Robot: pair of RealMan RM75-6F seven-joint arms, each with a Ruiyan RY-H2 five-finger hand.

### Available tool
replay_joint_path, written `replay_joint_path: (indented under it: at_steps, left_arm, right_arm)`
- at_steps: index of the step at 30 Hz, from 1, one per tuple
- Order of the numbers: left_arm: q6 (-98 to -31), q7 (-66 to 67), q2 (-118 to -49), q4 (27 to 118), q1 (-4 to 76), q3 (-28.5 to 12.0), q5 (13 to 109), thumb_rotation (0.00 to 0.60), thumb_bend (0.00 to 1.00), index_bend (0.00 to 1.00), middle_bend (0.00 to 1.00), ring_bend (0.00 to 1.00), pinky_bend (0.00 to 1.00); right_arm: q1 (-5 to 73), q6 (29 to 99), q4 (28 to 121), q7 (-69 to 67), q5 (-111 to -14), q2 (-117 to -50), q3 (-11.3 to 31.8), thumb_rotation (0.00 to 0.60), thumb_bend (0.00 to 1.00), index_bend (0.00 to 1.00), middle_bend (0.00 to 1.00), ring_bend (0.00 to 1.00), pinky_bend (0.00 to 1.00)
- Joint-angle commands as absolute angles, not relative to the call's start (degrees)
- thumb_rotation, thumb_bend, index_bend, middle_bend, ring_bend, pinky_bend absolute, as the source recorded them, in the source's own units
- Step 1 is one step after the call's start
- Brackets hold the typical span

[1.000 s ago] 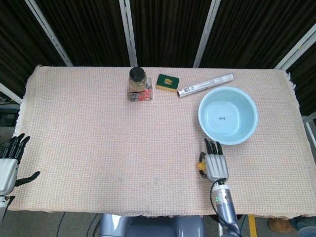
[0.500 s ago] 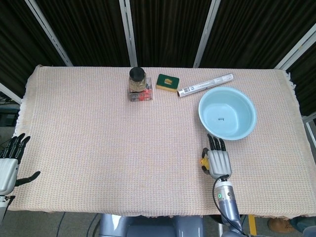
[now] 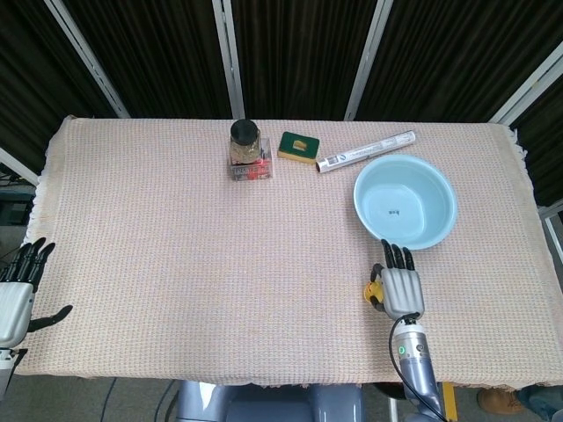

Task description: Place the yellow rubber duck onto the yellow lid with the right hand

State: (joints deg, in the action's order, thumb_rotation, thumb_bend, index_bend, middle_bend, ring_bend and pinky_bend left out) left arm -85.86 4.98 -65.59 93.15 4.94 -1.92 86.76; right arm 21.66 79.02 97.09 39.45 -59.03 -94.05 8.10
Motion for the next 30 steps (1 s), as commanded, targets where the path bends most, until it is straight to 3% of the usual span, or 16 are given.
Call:
replay_joint_path:
  at_steps: [1,30]
  left_arm:
    - [-85.84,5.06,-65.59,93.21,4.94,-1.88,86.77,0.6,0.0,0.0,0.0,0.0,0.22]
    - [-85.87,5.15,-65.58,93.34,4.91,-1.88,86.7,0.6,0.0,0.0,0.0,0.0,0.22]
  right_arm:
    - [21.51,78.84,96.76,39.04,-58.95,-94.11,7.98,0.6,0.17,0.52,0.0,0.0,0.0]
    - [20.03,78.41,94.65,37.49,-59.96,-95.24,6.59,0.6,0.17,0.52,0.0,0.0,0.0]
